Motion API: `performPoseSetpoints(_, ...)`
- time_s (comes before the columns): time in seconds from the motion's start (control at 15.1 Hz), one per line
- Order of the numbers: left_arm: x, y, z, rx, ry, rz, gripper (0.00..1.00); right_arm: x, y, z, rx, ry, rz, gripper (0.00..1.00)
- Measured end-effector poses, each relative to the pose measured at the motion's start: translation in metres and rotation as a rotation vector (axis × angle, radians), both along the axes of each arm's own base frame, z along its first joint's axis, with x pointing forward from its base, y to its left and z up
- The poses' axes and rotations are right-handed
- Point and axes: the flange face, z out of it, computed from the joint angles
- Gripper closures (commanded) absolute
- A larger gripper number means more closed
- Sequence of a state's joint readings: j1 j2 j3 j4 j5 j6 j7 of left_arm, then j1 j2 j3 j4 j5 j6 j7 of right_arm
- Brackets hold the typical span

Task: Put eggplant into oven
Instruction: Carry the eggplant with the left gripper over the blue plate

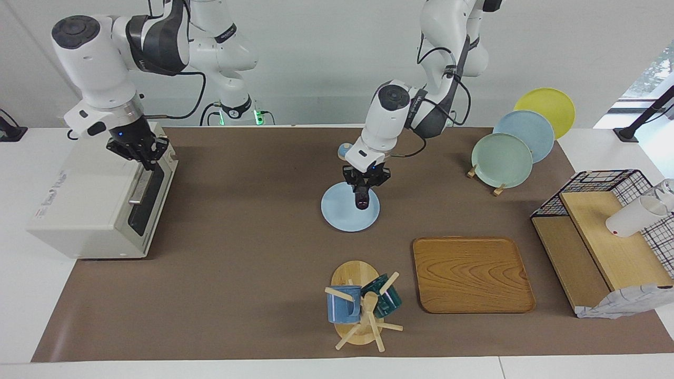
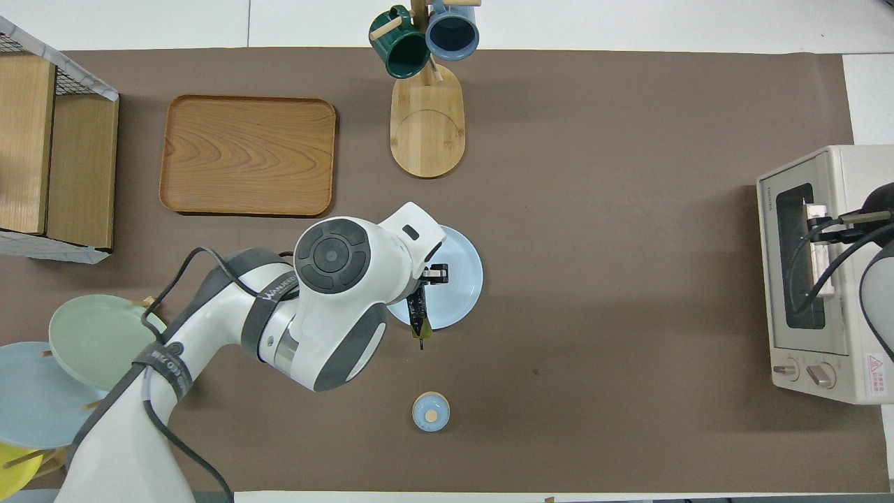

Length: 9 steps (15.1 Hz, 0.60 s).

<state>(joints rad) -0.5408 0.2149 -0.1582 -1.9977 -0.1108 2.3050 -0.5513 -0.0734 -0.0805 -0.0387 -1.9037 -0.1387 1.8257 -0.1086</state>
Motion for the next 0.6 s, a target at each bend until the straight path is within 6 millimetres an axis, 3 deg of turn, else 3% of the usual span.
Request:
performPoseSetpoints(0.2, 0.0, -0.008, -0.027, 0.002, 0.01, -0.002, 1.0, 0.004, -0.016, -0.02, -0.011, 0.023, -0.028, 1.0)
performPoseSetpoints(0.47, 0.005, -0.004, -0.029, 0.001, 0.005, 0.008, 1.0, 0.01, -0.02, -0.039, -0.038, 0.051, -0.027, 1.0)
performPoseSetpoints(0.53, 0.006, -0.004, -0.029, 0.001, 0.005, 0.008, 0.01, 0.011, -0.021, -0.042, -0.037, 0.054, -0.03, 1.0)
performPoseSetpoints(0.6, 0.006, -0.004, -0.029, 0.001, 0.005, 0.008, 0.0, 0.011, -0.023, -0.044, -0.037, 0.051, -0.031, 1.0)
